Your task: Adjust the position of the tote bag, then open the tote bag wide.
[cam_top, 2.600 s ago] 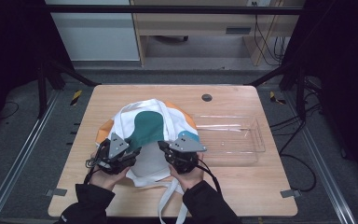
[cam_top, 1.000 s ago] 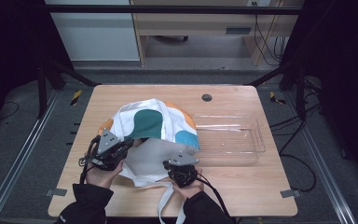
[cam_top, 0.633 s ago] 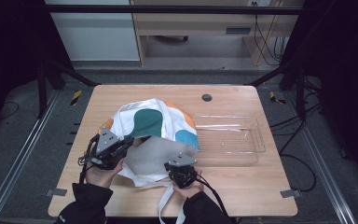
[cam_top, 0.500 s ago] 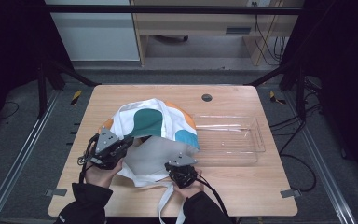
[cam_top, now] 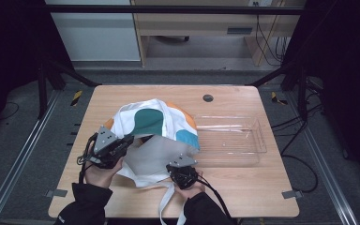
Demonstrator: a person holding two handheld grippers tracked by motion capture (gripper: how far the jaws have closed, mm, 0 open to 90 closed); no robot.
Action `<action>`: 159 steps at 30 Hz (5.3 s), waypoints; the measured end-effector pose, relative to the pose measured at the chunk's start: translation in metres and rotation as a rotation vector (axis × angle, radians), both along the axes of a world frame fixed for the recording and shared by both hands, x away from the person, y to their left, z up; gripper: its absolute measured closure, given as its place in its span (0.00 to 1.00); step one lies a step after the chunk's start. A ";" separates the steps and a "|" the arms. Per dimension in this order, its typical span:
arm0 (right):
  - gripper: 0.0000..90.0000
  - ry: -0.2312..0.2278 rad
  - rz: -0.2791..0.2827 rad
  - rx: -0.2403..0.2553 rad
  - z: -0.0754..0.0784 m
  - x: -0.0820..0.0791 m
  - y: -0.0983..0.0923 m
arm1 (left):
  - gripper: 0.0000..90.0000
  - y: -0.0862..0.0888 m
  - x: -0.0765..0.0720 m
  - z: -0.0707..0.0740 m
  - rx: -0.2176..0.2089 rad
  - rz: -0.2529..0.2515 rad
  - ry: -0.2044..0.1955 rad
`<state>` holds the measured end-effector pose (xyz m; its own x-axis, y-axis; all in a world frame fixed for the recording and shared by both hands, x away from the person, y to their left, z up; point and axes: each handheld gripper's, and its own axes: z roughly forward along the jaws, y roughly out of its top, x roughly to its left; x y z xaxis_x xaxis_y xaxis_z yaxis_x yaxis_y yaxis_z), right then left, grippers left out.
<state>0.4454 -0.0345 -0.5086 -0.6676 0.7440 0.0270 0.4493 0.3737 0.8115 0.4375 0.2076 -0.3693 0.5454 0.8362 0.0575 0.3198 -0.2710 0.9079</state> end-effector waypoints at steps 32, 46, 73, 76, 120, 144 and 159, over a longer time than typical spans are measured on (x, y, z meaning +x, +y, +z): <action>1.00 0.012 0.004 -0.032 -0.001 0.003 0.000 | 0.98 -0.003 0.023 0.039 -0.041 0.015 -0.041; 1.00 0.010 0.009 -0.035 -0.001 0.003 0.000 | 0.98 -0.006 0.035 0.050 -0.039 0.033 -0.059; 1.00 0.016 0.010 -0.038 -0.001 0.004 0.001 | 0.98 -0.010 0.060 0.066 -0.027 0.062 -0.080; 1.00 0.016 0.009 -0.037 -0.001 0.004 0.001 | 0.98 -0.011 0.065 0.067 -0.031 0.066 -0.079; 1.00 0.013 0.014 -0.038 0.000 0.006 0.003 | 0.99 -0.025 0.120 0.074 0.037 0.115 -0.070; 1.00 0.012 0.016 -0.040 -0.001 0.007 0.003 | 0.99 -0.023 0.156 0.047 0.084 0.168 -0.001; 1.00 0.014 0.015 -0.037 -0.001 0.007 0.004 | 0.98 -0.022 0.165 0.030 0.093 0.166 0.028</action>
<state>0.4520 -0.0307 -0.5092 -0.6783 0.7347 0.0091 0.4546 0.4100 0.7907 0.6023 0.1860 -0.3392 0.4025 0.9068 0.1255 0.3918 -0.2946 0.8716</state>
